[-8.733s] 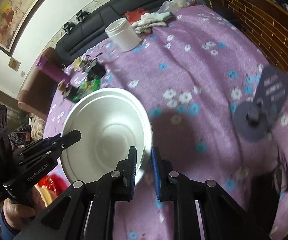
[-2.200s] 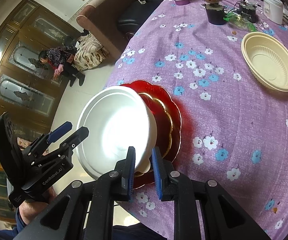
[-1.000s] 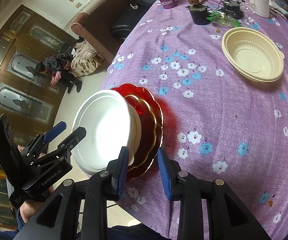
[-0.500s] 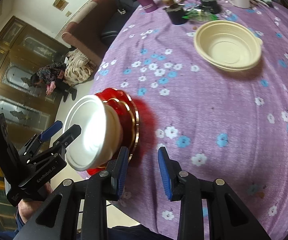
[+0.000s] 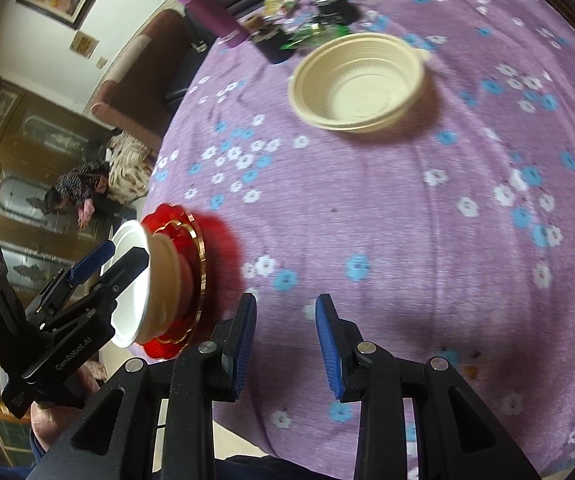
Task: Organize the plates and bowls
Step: 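Move the left gripper to the beige bowl with the tab handle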
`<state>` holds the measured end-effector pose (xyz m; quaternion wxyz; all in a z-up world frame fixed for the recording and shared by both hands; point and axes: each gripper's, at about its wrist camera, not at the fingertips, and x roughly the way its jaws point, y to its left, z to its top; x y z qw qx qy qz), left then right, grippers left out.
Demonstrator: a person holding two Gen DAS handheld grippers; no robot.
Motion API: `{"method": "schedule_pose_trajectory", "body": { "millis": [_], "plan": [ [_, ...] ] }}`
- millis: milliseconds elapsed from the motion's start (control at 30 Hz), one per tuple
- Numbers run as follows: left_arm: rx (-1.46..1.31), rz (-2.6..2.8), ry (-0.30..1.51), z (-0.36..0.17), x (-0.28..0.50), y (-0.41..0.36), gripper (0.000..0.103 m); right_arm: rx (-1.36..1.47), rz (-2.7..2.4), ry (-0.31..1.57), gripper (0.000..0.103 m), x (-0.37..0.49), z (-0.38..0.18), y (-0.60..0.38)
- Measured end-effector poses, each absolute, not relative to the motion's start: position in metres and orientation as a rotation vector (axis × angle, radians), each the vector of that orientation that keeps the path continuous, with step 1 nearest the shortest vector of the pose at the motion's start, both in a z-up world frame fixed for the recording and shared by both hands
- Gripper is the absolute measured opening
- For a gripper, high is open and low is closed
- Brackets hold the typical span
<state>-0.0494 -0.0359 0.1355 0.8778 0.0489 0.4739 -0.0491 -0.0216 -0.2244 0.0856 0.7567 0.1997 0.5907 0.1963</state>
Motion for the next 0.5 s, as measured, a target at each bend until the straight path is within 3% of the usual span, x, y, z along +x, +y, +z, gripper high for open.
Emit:
{"method": "schedule_pose_trajectory", "body": {
  "millis": [500],
  "plan": [
    [0.111, -0.218, 1.059, 0.119, -0.015, -0.1, 0.073, 0.506, 0.351, 1.297, 0.033, -0.011, 0.072, -0.283]
  ]
}}
